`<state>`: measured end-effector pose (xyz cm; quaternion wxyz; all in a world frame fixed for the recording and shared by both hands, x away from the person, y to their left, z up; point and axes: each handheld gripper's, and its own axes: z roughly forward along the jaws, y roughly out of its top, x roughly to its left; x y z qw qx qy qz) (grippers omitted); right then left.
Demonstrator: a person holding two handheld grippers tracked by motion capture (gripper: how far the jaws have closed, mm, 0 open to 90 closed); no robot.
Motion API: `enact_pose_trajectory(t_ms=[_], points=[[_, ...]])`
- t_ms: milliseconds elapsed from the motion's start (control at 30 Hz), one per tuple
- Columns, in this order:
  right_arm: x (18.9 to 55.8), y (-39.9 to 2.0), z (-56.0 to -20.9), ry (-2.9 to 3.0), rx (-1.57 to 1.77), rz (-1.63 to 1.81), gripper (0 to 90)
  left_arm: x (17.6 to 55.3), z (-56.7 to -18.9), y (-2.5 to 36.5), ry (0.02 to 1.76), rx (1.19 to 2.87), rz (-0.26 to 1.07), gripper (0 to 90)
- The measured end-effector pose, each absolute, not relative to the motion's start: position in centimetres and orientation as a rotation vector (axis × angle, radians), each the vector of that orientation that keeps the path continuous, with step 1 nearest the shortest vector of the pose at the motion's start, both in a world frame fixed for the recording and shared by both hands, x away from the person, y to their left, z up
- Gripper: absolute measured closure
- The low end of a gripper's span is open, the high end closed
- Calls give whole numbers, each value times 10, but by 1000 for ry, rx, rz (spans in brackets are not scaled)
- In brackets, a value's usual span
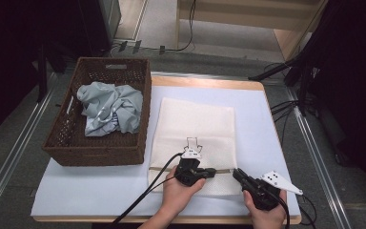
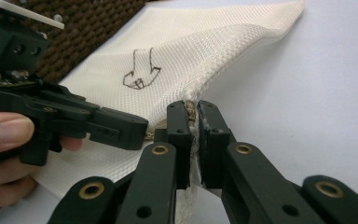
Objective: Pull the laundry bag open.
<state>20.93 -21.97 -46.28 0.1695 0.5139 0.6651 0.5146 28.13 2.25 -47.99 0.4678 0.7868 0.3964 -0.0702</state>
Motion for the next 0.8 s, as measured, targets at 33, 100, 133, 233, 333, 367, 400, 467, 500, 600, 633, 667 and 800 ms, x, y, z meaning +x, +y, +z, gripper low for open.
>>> enact_pose_trajectory(t_ms=[33,100,133,233,333,367,400,467,500,600,633,667,800], points=[[210,-220,-464,1895,1460,1451,856,281,-480,23,971,1930,-171,889],[210,-221,-465,1897,1468,1456,856,279,-479,23,960,1941,-152,889],[210,-221,-465,1898,1466,1453,856,278,-478,23,957,1954,-123,889],[210,-223,-463,1884,1465,1446,856,277,-478,29,971,1958,-99,889],[210,-225,-462,1868,1457,1439,856,276,-477,36,984,1957,-82,889],[210,-226,-462,1870,1459,1437,855,276,-477,38,988,1964,-67,889],[210,-227,-462,1867,1451,1433,855,275,-477,40,992,1959,-62,889],[210,-226,-461,1867,1447,1431,855,274,-477,43,996,1961,-55,888],[210,-226,-461,1865,1444,1429,856,273,-477,45,999,1967,-39,889],[210,-227,-460,1859,1431,1423,855,272,-477,51,997,1956,-46,889],[210,-227,-460,1864,1431,1428,855,271,-476,52,997,1963,-34,888],[210,-227,-460,1864,1430,1422,855,271,-476,53,997,1961,-35,888],[209,-225,-460,1877,1410,1414,855,269,-476,55,994,1961,-32,888]])
